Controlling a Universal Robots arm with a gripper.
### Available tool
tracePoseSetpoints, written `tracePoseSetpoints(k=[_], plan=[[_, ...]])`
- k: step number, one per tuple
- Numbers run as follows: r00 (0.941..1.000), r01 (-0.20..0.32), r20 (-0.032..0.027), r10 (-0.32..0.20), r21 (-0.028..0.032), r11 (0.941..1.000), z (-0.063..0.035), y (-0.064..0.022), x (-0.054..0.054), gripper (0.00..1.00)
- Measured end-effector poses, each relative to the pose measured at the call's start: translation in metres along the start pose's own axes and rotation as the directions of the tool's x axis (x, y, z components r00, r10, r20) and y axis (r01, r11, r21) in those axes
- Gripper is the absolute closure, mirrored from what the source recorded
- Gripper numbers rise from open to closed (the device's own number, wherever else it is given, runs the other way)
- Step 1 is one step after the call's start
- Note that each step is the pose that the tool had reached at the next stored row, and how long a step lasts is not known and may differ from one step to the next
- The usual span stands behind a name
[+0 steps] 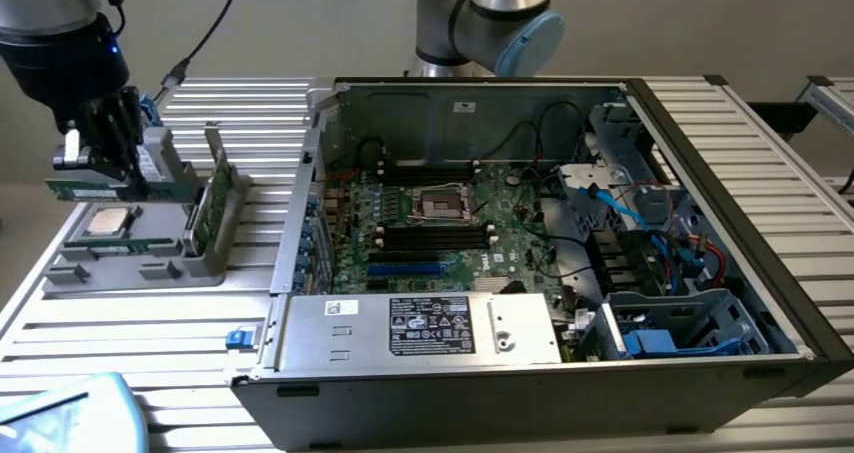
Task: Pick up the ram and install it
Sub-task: 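Pick up the ram and move it above insertion slot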
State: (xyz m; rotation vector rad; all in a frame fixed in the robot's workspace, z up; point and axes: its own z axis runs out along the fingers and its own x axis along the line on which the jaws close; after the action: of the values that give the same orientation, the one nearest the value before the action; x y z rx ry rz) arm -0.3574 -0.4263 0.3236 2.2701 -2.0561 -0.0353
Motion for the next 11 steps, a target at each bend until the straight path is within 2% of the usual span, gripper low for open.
tracePoseSetpoints(k=[3, 11], plan=[[1.0000, 0.000, 0.0004, 0.000, -0.0040, 1.0000, -0.0080, -0.0096, 0.001, 0.86], [1.0000, 0.001, 0.0004, -0.001, -0.0044, 1.0000, -0.0164, -0.0416, 0.005, 0.86]])
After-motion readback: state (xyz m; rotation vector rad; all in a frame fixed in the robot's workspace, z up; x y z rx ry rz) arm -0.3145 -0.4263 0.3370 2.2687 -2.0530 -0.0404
